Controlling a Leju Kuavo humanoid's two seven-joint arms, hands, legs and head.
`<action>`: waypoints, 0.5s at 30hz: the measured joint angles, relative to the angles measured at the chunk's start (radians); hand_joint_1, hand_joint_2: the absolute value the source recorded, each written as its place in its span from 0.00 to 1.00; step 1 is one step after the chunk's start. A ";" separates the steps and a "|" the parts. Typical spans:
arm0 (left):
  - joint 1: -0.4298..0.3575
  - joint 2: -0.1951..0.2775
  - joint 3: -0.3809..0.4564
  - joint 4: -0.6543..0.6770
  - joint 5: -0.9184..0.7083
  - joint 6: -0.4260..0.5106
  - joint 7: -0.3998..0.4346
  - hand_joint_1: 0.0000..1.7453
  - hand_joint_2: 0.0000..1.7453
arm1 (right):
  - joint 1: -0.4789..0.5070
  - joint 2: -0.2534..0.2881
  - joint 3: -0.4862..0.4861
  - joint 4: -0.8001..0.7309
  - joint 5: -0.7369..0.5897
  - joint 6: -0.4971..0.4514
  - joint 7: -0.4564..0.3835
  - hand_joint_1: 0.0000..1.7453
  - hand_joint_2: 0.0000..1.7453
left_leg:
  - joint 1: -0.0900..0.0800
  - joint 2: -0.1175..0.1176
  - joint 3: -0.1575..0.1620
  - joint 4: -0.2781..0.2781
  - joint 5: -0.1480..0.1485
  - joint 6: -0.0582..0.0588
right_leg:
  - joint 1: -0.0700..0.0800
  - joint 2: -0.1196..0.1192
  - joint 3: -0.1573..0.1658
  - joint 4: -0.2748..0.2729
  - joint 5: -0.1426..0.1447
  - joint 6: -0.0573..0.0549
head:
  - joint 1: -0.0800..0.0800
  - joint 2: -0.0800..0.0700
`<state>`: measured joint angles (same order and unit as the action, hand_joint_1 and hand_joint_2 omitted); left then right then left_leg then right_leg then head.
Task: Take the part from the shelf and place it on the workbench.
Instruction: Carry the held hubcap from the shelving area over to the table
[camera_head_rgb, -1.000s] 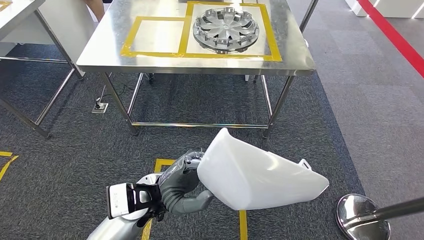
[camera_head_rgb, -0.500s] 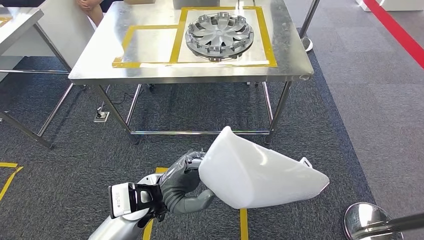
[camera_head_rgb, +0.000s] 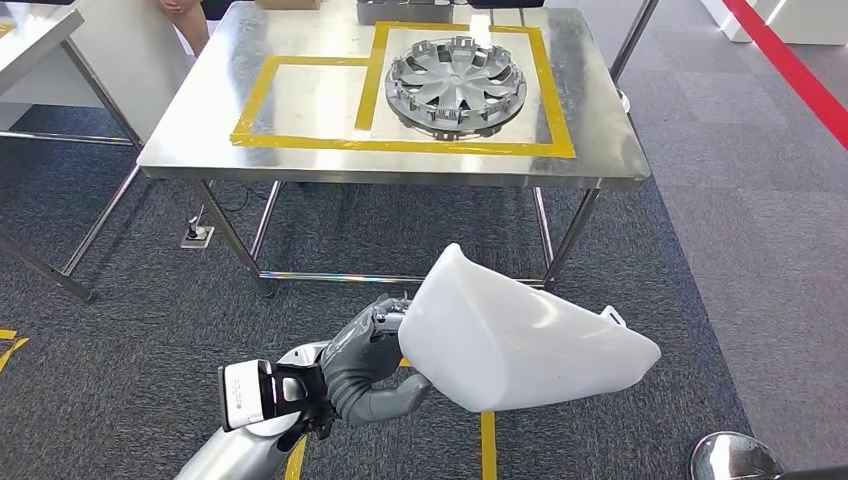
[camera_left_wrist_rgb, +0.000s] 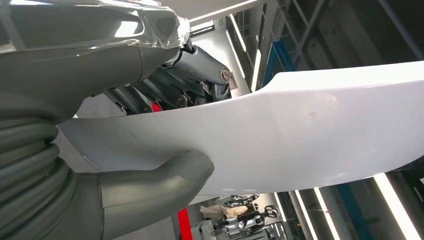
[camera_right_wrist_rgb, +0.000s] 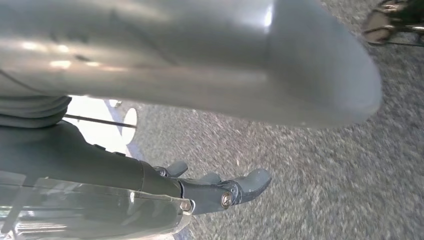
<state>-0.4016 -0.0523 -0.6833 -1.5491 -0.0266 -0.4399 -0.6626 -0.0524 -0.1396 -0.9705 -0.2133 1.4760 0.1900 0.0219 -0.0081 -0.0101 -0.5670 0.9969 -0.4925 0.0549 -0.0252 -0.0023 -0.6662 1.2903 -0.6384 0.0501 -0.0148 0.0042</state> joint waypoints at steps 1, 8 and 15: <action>0.000 0.000 0.000 0.002 0.000 0.000 0.000 1.00 1.00 | 0.002 0.000 0.000 0.000 0.000 0.000 0.000 0.00 0.00 | 0.001 -0.002 0.010 0.000 -0.009 -0.001 | -0.001 0.000 -0.025 0.013 0.018 0.002 | 0.000 0.000; -0.002 0.000 0.000 0.008 0.000 0.000 0.000 1.00 1.00 | 0.003 0.001 0.000 0.001 0.000 0.000 0.000 0.00 0.00 | -0.002 -0.009 0.054 0.005 -0.066 -0.033 | -0.002 0.005 0.050 -0.251 0.177 -0.012 | 0.001 0.000; -0.002 0.002 0.000 0.005 0.001 0.000 -0.001 1.00 1.00 | 0.003 0.001 0.000 0.001 0.001 0.000 0.000 0.00 0.00 | 0.005 0.002 -0.112 0.291 -0.168 -0.059 | -0.007 0.003 0.090 -0.252 0.139 -0.046 | -0.009 0.000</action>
<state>-0.4036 -0.0499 -0.6835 -1.5438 -0.0252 -0.4402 -0.6634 -0.0497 -0.1385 -0.9709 -0.2125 1.4769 0.1897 0.0215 -0.0032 -0.0078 -0.6793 1.2874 -0.6604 -0.0040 -0.0324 0.0011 -0.5761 1.0381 -0.4996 0.0045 -0.0240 0.0042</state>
